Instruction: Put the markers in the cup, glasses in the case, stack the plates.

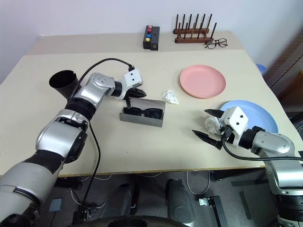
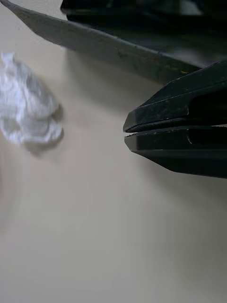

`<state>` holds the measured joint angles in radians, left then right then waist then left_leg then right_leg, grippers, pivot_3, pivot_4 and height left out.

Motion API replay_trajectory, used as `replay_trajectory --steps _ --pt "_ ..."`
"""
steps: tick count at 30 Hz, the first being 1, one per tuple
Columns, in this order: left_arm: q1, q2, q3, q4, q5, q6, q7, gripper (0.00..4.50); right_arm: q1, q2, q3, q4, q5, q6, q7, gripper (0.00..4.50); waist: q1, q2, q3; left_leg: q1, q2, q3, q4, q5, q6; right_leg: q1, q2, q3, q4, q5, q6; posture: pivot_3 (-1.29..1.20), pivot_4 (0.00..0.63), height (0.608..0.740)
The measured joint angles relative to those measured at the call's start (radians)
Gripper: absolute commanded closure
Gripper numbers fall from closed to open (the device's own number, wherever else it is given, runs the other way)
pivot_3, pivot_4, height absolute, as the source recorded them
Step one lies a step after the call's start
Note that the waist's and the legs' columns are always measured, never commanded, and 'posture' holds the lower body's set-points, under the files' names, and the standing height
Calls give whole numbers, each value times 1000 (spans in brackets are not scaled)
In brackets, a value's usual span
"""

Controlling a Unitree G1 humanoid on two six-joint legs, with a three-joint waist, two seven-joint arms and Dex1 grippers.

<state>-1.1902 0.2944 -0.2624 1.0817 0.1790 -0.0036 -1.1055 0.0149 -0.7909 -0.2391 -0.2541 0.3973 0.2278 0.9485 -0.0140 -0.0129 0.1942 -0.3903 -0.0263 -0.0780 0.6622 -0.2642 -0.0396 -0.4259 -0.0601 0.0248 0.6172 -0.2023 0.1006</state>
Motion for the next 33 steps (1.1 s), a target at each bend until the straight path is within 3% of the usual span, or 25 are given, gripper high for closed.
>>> replay_trajectory --steps 7,14,23,33 --pt "106 61 -3 -242 -18 98 -178 4465 -11 6 9 -22 1 17 -17 0 -2 0 0 0 0 0 0 0 0 0 0 0 0 0 0 0 150 740" --pt "272 140 -30 -605 -53 274 -255 4465 -23 6 27 -36 1 34 -25 0 0 0 0 0 0 0 0 0 0 0 0 0 1 0 -1 0 150 740" --pt "334 165 -36 -743 -81 351 -206 4465 -26 7 32 -23 0 26 -20 0 0 1 0 1 0 0 1 0 0 1 0 0 1 0 -1 0 150 740" --pt "303 145 105 -866 -237 445 -63 4465 9 7 8 -17 1 13 -33 0 1 1 0 1 0 0 1 0 0 1 0 0 1 0 -1 0 150 740"
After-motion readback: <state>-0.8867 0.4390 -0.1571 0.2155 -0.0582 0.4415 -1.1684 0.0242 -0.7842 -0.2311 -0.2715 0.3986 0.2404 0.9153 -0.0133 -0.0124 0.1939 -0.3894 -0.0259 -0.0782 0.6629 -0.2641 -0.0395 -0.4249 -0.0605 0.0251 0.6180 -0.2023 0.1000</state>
